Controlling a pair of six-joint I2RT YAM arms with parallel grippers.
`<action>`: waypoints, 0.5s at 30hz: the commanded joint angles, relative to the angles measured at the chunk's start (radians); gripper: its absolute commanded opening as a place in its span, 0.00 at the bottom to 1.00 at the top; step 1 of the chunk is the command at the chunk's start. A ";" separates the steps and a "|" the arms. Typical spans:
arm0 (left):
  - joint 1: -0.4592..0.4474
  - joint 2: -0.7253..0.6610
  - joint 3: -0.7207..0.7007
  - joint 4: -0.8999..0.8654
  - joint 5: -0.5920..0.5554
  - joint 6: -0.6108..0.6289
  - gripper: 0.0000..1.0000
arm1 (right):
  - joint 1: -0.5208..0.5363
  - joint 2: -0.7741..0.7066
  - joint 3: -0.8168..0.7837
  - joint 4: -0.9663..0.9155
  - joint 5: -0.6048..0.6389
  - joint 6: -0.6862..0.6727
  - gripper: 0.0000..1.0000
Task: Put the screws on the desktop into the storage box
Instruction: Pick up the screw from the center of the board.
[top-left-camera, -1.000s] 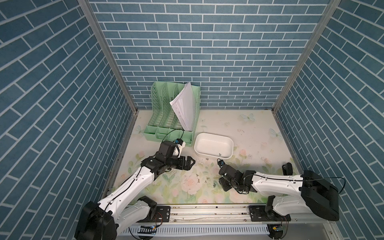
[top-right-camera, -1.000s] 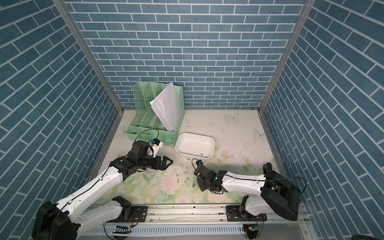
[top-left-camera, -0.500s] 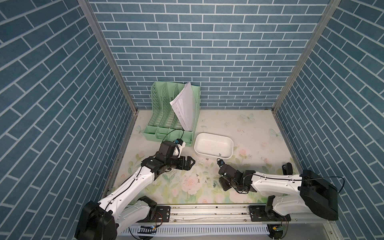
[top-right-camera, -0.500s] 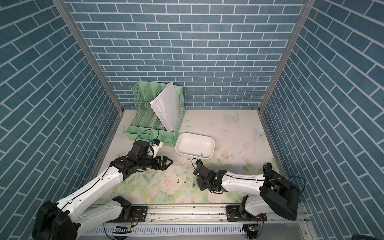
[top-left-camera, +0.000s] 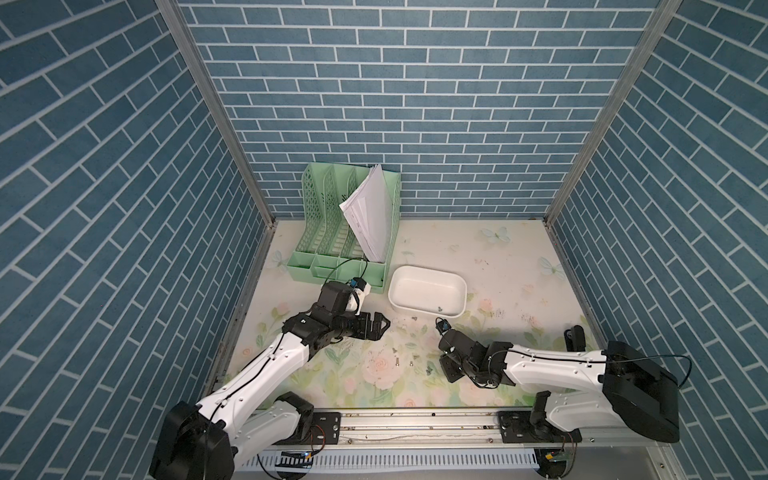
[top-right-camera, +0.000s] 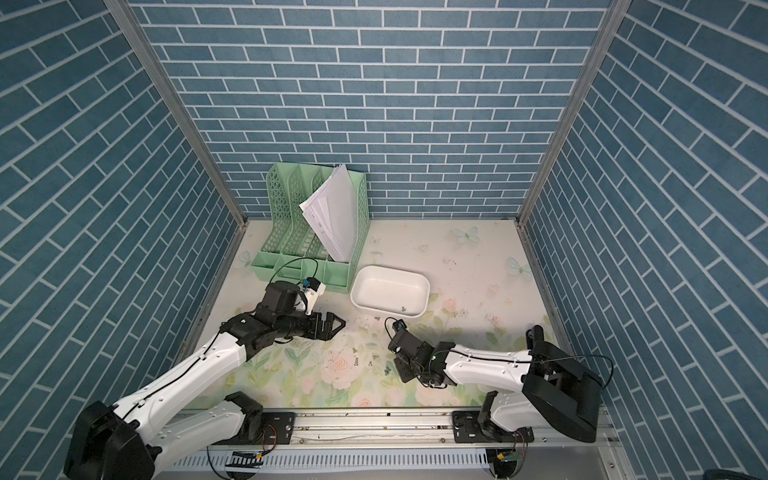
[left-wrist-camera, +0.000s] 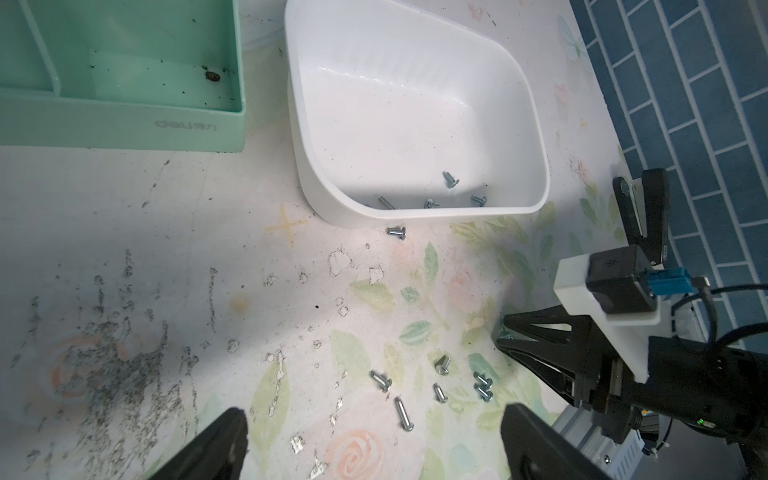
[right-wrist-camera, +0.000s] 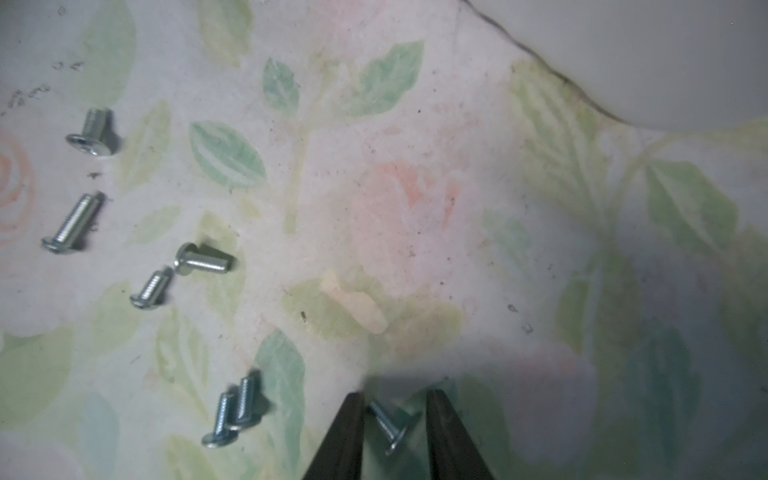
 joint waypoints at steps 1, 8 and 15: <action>0.006 0.001 -0.009 0.005 -0.003 0.000 1.00 | 0.014 0.019 -0.024 -0.028 -0.025 0.025 0.27; 0.007 0.001 -0.009 0.004 -0.003 0.002 1.00 | 0.018 0.006 -0.024 -0.044 -0.022 0.030 0.22; 0.006 0.000 -0.008 0.005 -0.003 0.002 1.00 | 0.021 -0.001 -0.021 -0.052 -0.011 0.031 0.18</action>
